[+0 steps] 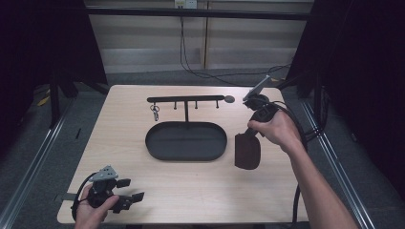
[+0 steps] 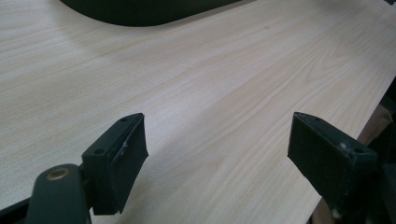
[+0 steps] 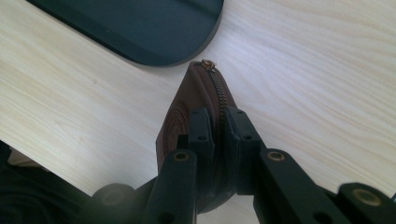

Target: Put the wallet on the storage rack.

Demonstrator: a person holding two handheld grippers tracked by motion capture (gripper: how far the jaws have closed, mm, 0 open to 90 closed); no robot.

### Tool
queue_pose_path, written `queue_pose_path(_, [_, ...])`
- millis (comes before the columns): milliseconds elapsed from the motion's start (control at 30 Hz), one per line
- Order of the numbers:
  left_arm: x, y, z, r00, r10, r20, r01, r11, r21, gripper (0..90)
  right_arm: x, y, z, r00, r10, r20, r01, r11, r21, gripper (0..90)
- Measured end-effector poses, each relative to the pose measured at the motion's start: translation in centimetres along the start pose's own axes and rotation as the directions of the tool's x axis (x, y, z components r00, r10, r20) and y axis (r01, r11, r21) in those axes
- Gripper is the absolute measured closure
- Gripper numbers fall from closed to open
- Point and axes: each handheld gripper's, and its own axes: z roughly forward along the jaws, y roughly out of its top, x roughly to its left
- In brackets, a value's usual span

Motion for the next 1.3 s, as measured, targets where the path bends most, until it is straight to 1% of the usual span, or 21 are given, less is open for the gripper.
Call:
queue_pose_path(233, [0.0, 0.0, 0.0, 1.0, -0.001, 0.004, 0.001, 1.0, -0.001, 19.5, 0.4, 1.1, -0.2, 0.9999, -0.01, -0.001, 0.01, 0.999, -0.033, 81.8])
queue_pose_path(367, [0.0, 0.0, 0.0, 1.0, 0.004, 0.005, -0.004, 1.0, 0.005, 19.5, 0.6, 1.9, -0.2, 0.9995, -0.008, -0.031, 0.006, 0.998, -0.063, 81.8])
queue_pose_path(467, [0.0, 0.0, 0.0, 1.0, 0.002, 0.004, -0.002, 1.0, 0.006, 19.5, 0.7, 2.3, 0.0, 0.9991, -0.007, -0.041, 0.004, 0.998, -0.07, 81.9])
queue_pose_path(500, [0.0, 0.0, 0.0, 1.0, 0.002, 0.004, -0.002, 1.0, 0.006, 19.5, 0.7, 2.4, 0.0, 0.999, 0.0, -0.044, -0.003, 0.997, -0.081, 81.9])
queue_pose_path(567, [0.0, 0.0, 0.0, 1.0, 0.003, 0.005, -0.003, 1.0, 0.008, 19.5, 0.6, 2.6, 0.1, 0.9989, -0.005, -0.046, 0.001, 0.996, -0.087, 82.0])
queue_pose_path(600, [0.1, 0.0, 0.0, 1.0, 0.003, 0.006, -0.003, 1.0, 0.009, 19.5, 0.6, 2.7, 0.1, 0.9985, -0.002, -0.055, -0.003, 0.996, -0.091, 82.1])
queue_pose_path(700, [0.1, 0.0, 0.0, 1.0, 0.001, 0.005, -0.001, 1.0, 0.008, 19.5, 0.6, 3.0, 0.1, 0.9967, 0.0, -0.081, -0.01, 0.993, -0.121, 82.1])
queue_pose_path(733, [0.1, 0.0, 0.0, 1.0, 0.001, 0.005, -0.001, 1.0, 0.008, 19.5, 0.6, 3.0, 0.1, 0.9967, 0.0, -0.081, -0.01, 0.993, -0.121, 82.1])
queue_pose_path(800, [0.1, 0.0, 0.0, 1.0, -0.002, 0.006, 0.002, 1.0, 0.008, 19.5, 0.7, 3.1, 0.1, 0.9952, -0.001, -0.098, -0.013, 0.99, -0.138, 82.2])
queue_pose_path(833, [0.0, 0.0, 0.1, 1.0, -0.002, 0.007, 0.002, 1.0, 0.009, 19.5, 0.7, 3.3, 0.1, 0.9949, -0.005, -0.1, -0.011, 0.988, -0.152, 82.3])
queue_pose_path(867, [0.0, 0.0, 0.1, 1.0, 0.0, 0.006, 0.0, 1.0, 0.009, 19.5, 0.7, 3.3, 0.1, 0.9949, -0.005, -0.1, -0.011, 0.988, -0.152, 82.3])
queue_pose_path(900, [0.0, 0.0, 0.0, 1.0, 0.001, 0.009, -0.001, 1.0, 0.007, 19.5, 0.8, 3.5, 0.2, 0.994, -0.004, -0.11, -0.014, 0.986, -0.166, 82.4])
queue_pose_path(933, [0.0, 0.0, 0.0, 1.0, 0.001, 0.009, -0.001, 1.0, 0.007, 19.5, 0.8, 3.5, 0.2, 0.994, -0.004, -0.11, -0.014, 0.986, -0.166, 82.4])
queue_pose_path(967, [0.1, 0.0, 0.0, 1.0, 0.003, 0.008, -0.003, 1.0, 0.009, 19.5, 1.0, 3.8, 0.4, 0.9918, -0.003, -0.128, -0.017, 0.988, -0.156, 82.3])
queue_pose_path(1000, [0.1, 0.0, 0.0, 1.0, 0.003, 0.006, -0.003, 1.0, 0.009, 19.5, 1.0, 3.8, 0.4, 0.9918, -0.003, -0.128, -0.017, 0.988, -0.156, 82.3])
queue_pose_path(1033, [0.1, -0.1, 0.0, 1.0, 0.0, 0.006, 0.0, 1.0, 0.009, 19.5, 1.0, 4.1, 0.7, 0.9915, -0.009, -0.13, -0.013, 0.986, -0.165, 82.3])
queue_pose_path(1233, [0.1, 0.0, -0.1, 1.0, -0.006, 0.006, 0.006, 1.0, 0.0, 19.5, 1.0, 4.9, 1.4, 0.9891, 0.014, -0.147, -0.04, 0.983, -0.178, 82.4])
queue_pose_path(1267, [0.2, 0.0, -0.1, 1.0, -0.004, 0.004, 0.004, 1.0, 0.001, 19.5, 1.0, 5.0, 1.5, 0.9895, 0.005, -0.145, -0.033, 0.982, -0.188, 82.4])
queue_pose_path(1300, [0.2, 0.0, -0.1, 1.0, -0.003, 0.007, 0.003, 1.0, 0.001, 19.5, 1.0, 5.1, 1.5, 0.9888, 0.007, -0.149, -0.035, 0.981, -0.19, 82.4])
